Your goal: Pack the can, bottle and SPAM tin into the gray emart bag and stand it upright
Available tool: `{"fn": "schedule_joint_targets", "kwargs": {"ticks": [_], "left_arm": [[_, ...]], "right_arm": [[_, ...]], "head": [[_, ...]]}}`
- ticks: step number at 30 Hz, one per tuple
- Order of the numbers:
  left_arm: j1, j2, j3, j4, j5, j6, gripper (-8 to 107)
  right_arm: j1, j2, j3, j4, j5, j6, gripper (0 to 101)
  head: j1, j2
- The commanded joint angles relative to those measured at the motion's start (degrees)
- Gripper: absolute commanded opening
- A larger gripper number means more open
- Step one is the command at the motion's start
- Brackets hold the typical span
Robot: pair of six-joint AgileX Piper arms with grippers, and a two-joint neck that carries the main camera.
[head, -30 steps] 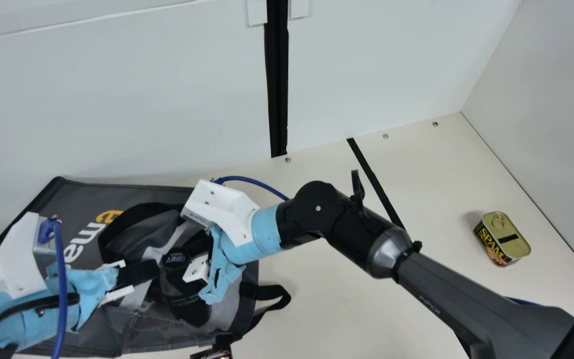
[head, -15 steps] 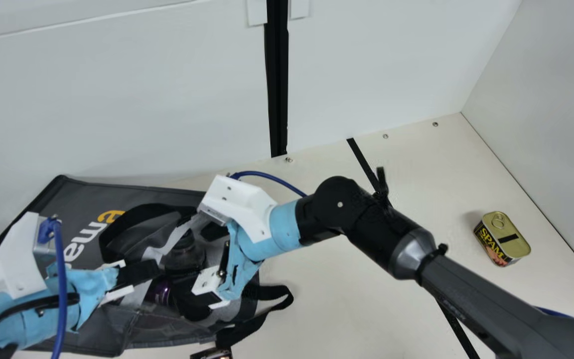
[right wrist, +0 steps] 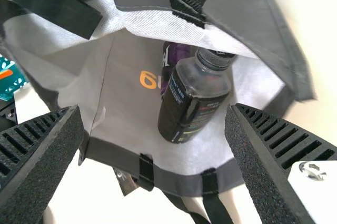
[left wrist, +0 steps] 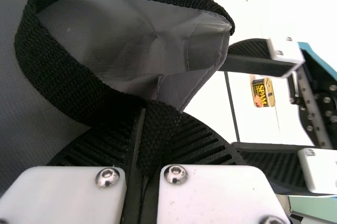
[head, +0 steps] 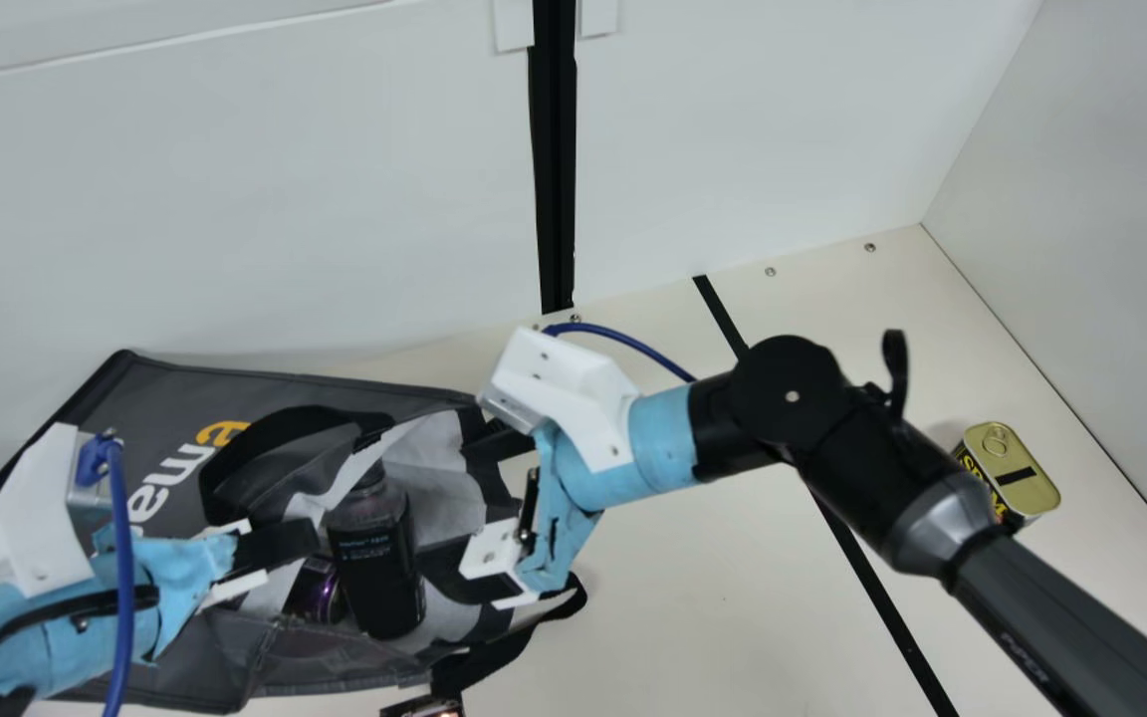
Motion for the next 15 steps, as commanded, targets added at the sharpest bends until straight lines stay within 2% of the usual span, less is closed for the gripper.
{"fn": "schedule_joint_targets", "kwargs": {"ticks": [1, 15], "left_arm": [[0.0, 0.0, 0.0, 0.0, 0.0, 0.0, -8], [0.0, 0.0, 0.0, 0.0, 0.0, 0.0, -8]], "right_arm": [[-1.77, -0.89, 0.27, 0.09, 1.69, -0.34, 95], [-13.87, -6.26, 1.4, 0.22, 12.0, -4.29, 95]], "head": [[-1.3, -0.14], [-1.3, -0.14]]}}
